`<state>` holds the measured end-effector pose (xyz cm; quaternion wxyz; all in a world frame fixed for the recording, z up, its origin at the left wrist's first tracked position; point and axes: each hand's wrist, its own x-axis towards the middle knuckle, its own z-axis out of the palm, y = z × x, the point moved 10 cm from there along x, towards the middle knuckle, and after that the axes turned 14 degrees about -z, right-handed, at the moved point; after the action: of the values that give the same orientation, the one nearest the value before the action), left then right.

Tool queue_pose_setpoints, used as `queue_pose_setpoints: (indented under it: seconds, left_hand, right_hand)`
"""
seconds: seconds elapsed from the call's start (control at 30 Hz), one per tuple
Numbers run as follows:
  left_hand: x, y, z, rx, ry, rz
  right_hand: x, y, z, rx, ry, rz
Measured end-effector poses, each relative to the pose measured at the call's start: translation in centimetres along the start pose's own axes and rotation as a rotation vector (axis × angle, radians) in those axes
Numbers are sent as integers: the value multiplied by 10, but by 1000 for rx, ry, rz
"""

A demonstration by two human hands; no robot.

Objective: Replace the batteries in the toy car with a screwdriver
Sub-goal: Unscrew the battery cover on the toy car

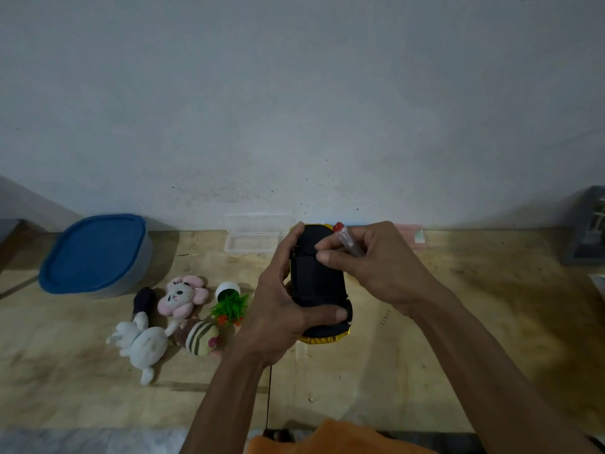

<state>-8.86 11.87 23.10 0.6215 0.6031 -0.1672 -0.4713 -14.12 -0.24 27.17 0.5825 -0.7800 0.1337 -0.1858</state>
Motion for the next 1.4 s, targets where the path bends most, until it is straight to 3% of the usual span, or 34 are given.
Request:
queue_pose_setpoints:
  seconds: [0.4,0.67,0.83,0.97,1.3,1.4]
  left_hand:
    - [-13,-28,-37,5,-37,-46]
    - [-13,-47,-56,33,-68,-99]
    - [6,-61,-61,18,-36,-145]
    - [26,-71,-66,-39,22,-187]
    - [65,-100,-61,-52,182,-239]
    - [64,-113,-56,-38,219,-263]
  right_hand:
    - [-13,17,40,-95,42,134]
    - [-28,47,55,41,162,291]
    - [-27,72,12,119,372,322]
    - [-21,116,-42,-21,487,315]
    - [-32,277,-22,-223,167,442]
    - [-36,305,-12,-240,149,504]
